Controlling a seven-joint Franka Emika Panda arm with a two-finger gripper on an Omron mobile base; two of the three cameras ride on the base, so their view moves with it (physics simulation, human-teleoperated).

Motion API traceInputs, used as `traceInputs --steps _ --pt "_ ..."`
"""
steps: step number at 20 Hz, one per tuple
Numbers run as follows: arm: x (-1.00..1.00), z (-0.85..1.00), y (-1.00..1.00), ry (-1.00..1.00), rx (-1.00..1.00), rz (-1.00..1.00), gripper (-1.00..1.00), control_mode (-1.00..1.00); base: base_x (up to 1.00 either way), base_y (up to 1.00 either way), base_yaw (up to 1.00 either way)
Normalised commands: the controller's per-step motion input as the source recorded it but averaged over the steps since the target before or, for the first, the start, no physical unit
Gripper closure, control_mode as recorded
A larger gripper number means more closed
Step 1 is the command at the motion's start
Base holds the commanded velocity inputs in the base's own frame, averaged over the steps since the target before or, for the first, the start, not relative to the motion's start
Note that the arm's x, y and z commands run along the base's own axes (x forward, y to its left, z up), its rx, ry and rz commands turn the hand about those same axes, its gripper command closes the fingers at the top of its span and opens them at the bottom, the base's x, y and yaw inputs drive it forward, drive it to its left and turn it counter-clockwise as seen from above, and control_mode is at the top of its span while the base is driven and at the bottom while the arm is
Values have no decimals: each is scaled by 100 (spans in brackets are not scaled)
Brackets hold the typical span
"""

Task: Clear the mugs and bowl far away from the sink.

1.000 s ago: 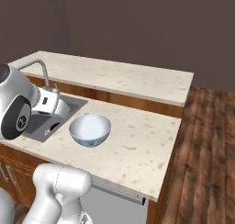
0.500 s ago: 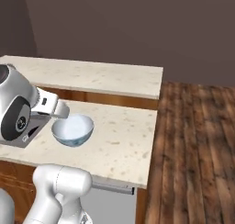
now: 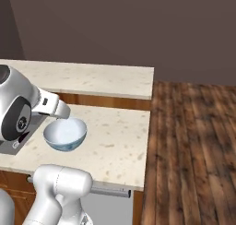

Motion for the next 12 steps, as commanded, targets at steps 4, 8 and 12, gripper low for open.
traceInputs --steps 4,8,12 --pt "0 0 0 0 0 0 -100 100 45 1 -5" --pt "0 0 0 0 0 0 -100 100 39 2 -13" --pt "0 0 0 0 0 0 -100 100 28 11 -28"
